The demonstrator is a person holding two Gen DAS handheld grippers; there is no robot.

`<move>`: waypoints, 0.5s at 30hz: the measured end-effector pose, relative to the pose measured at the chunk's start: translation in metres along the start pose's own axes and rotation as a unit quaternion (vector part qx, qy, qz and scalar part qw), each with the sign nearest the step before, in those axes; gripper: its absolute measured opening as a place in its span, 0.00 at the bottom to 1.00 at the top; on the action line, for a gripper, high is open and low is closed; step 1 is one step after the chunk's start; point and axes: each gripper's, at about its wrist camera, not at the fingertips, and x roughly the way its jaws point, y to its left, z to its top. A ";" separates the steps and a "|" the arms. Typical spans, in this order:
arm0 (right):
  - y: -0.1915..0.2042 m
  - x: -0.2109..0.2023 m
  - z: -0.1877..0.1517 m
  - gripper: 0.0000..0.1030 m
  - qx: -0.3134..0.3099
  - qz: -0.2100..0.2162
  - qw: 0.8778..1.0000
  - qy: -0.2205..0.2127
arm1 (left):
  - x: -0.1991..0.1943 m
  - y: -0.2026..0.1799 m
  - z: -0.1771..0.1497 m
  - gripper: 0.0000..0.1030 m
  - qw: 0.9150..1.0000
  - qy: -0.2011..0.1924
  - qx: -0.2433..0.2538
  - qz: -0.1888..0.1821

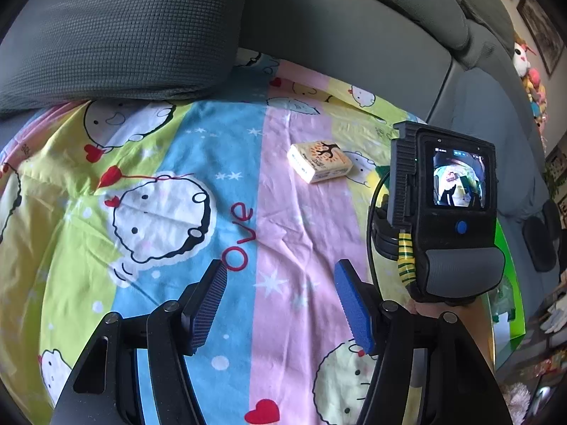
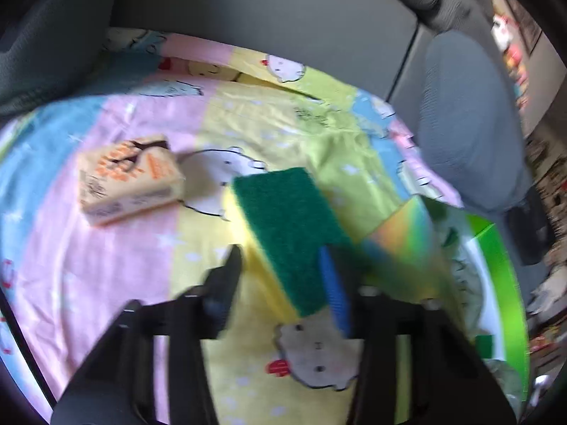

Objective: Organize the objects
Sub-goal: 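Close the right tool on the yellow-green sponge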

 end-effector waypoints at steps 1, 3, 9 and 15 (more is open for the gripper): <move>-0.001 -0.001 0.000 0.34 0.003 0.005 1.000 0.001 | 0.000 0.000 0.000 0.62 1.000 -0.001 -0.002 -0.001; -0.007 -0.002 0.000 0.33 0.012 0.014 1.000 0.002 | -0.001 0.002 0.000 0.62 1.000 -0.001 -0.004 -0.003; -0.028 -0.010 0.002 0.24 0.060 0.068 0.996 0.015 | -0.001 0.004 0.000 0.62 1.000 -0.001 -0.009 -0.004; -0.043 -0.018 -0.004 0.00 0.116 0.160 0.979 0.046 | -0.002 0.009 0.001 0.62 1.000 -0.004 -0.019 -0.006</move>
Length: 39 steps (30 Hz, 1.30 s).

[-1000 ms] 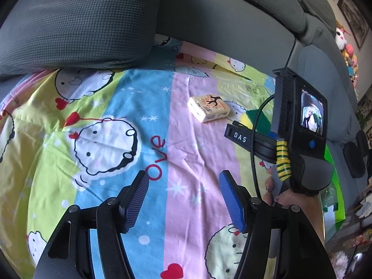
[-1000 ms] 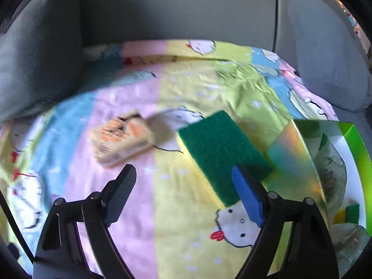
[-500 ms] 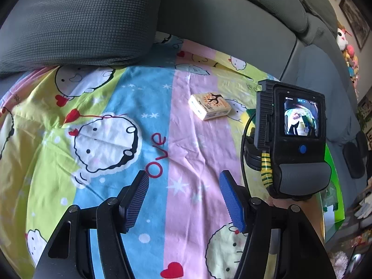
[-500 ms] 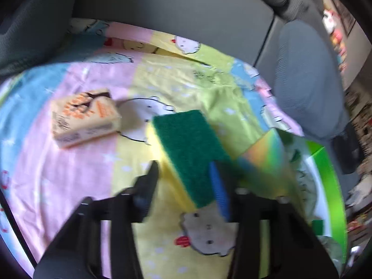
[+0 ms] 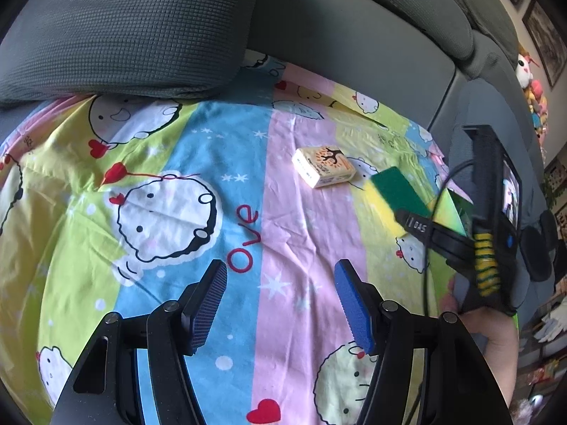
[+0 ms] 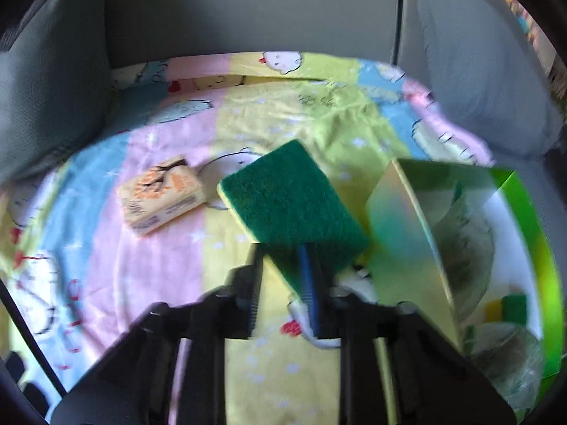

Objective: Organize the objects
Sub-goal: 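Close the right tool on the yellow-green sponge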

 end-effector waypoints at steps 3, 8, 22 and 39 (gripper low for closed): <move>-0.008 0.001 -0.003 0.02 0.045 0.081 0.995 0.033 | 0.000 0.002 0.000 0.62 1.000 0.002 -0.005 -0.003; -0.001 -0.015 -0.006 0.13 0.025 0.029 0.999 0.005 | -0.001 0.004 0.000 0.62 1.000 0.002 -0.007 -0.004; 0.018 0.027 0.003 0.70 -0.112 -0.146 0.982 -0.034 | 0.002 0.001 0.000 0.62 1.000 0.009 -0.006 0.003; 0.023 0.037 -0.004 0.43 -0.126 -0.163 0.978 -0.030 | 0.005 -0.001 -0.003 0.62 1.000 0.015 -0.001 0.003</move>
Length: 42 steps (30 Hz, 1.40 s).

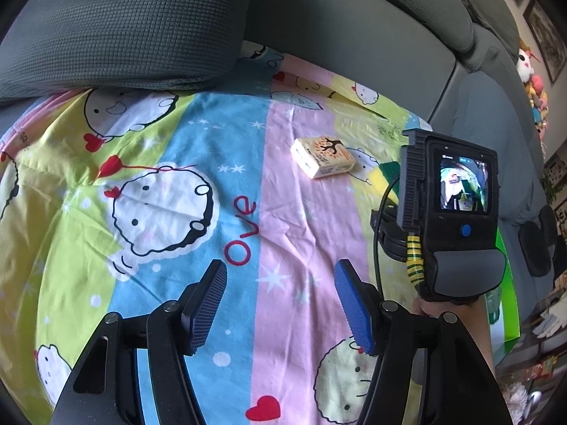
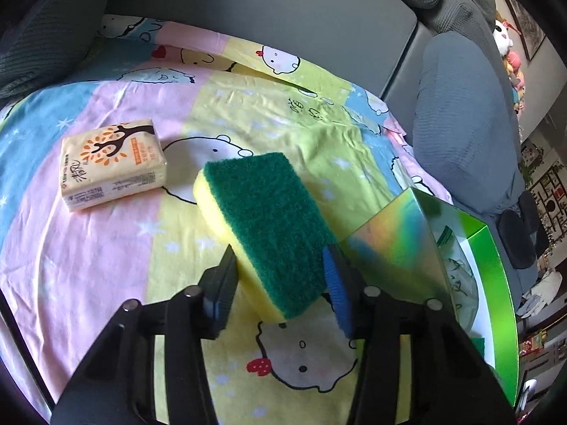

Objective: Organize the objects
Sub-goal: 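Close the right tool on the yellow-green sponge, then lift the sponge with the right tool and turn it yellow side up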

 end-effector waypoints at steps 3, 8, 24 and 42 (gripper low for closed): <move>-0.011 -0.002 -0.001 0.41 0.024 0.026 0.999 0.009 | 0.000 0.001 0.000 0.62 1.000 -0.001 -0.002 -0.001; -0.035 -0.017 -0.003 0.32 0.094 0.113 0.988 0.035 | -0.001 0.004 0.001 0.62 1.000 -0.003 -0.008 -0.001; -0.001 -0.064 -0.033 0.29 0.117 0.395 0.902 0.128 | -0.003 0.018 0.002 0.62 0.999 -0.004 -0.037 0.001; -0.070 -0.053 -0.019 0.63 0.249 0.399 0.880 0.065 | 0.029 0.000 0.014 0.62 0.996 0.031 -0.051 -0.060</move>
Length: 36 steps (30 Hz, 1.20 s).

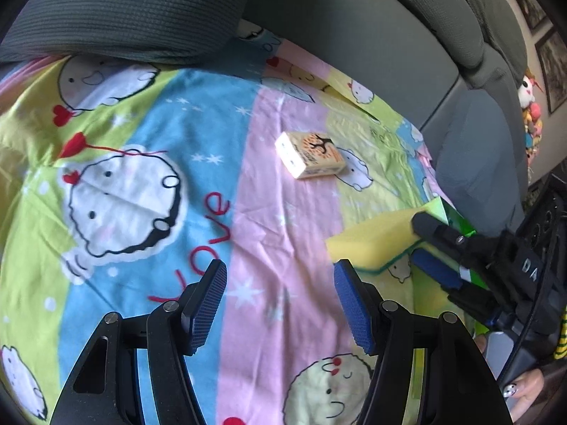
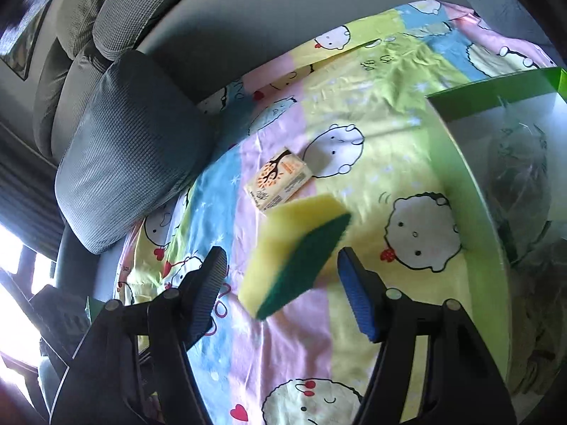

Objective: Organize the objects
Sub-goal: 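Lift the sponge with the right tool and turn it yellow side up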

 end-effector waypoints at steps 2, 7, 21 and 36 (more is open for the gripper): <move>-0.003 0.004 -0.002 0.63 0.002 -0.013 1.000 0.020 | 0.001 -0.005 0.001 0.62 1.000 -0.002 0.003 0.005; -0.022 0.014 0.000 0.63 0.039 -0.031 0.998 0.033 | 0.006 -0.010 -0.002 0.62 1.000 0.003 0.009 -0.002; -0.005 0.022 -0.013 0.30 0.002 0.036 0.996 0.083 | -0.011 0.017 -0.007 0.62 0.999 -0.016 -0.029 0.021; -0.005 0.009 -0.022 0.63 -0.032 -0.083 0.993 0.076 | 0.008 -0.002 -0.014 0.62 0.999 0.030 0.003 -0.026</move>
